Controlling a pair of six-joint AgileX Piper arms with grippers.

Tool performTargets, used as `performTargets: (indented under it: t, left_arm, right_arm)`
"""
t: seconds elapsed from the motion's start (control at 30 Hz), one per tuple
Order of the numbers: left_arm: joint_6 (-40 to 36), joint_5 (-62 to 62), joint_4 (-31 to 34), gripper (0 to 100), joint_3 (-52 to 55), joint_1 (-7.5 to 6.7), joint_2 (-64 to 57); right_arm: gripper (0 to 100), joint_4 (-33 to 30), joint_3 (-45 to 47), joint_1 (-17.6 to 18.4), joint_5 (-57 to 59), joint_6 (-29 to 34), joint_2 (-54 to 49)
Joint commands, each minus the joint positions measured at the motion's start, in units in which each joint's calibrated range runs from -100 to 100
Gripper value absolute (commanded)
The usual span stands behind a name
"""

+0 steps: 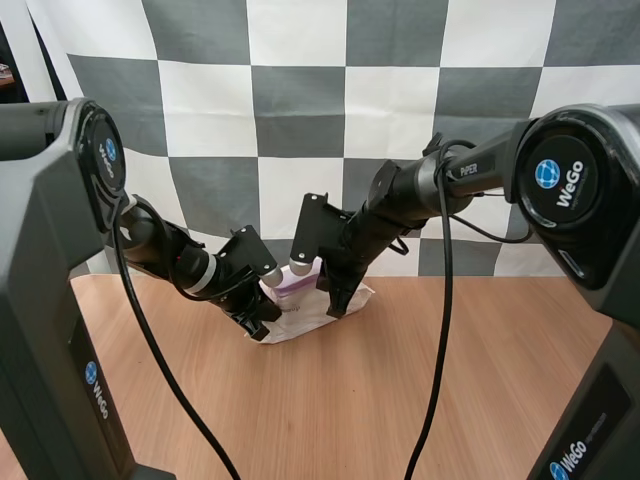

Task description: Open the wet wipes lid

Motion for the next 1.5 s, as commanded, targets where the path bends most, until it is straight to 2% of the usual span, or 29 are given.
performTargets:
  t: [0.0, 0.23, 0.47, 0.63, 0.8, 0.93, 1.03, 1.2, 1.47]
  left_arm:
    - [0.3, 0.2, 0.0, 0, 0.0, -0.03, -0.1]
    - [0.1, 1.0, 0.0, 0, 0.0, -0.03, -0.1]
    - [0.1, 0.5, 0.2, 0, 0.0, -0.03, -0.1]
    - [-0.3, 0.7, 0.2, 0, 0.0, -0.03, -0.1]
    - [-0.3, 0.7, 0.2, 0, 0.0, -0.03, -0.1]
    - [-0.3, 0.7, 0.2, 0, 0.0, -0.03, -0.1]
    - [-0.3, 0.7, 0.2, 0, 0.0, -0.03, -0.1]
    - [-0.2, 0.7, 0.2, 0, 0.0, -0.03, -0.1]
    - [-0.1, 1.1, 0.2, 0, 0.0, -0.03, -0.1]
  right_arm:
    - [0, 2.9, -0.7, 0.2, -5.3, -1.4, 0.1]
    - [0, 3.2, -3.6, 0.6, -7.9, -1.1, 2.2]
    - [0, -1.7, -3.6, 0.6, 6.8, 5.0, -2.4]
    - [0, -3.4, -3.6, 0.6, 13.3, 6.8, -1.3]
    - [0, -3.3, -3.5, 0.6, 9.3, 6.8, 3.0]
    - [0, -3.3, -3.5, 0.6, -0.6, 6.7, 5.5]
    - [0, -0.9, -4.1, 0.6, -5.8, 5.2, 5.8]
    - [0, 2.9, -7.7, 0.6, -6.0, 4.0, 5.8]
    - [0, 4.1, -10.1, 0.6, -6.0, 2.9, 6.5]
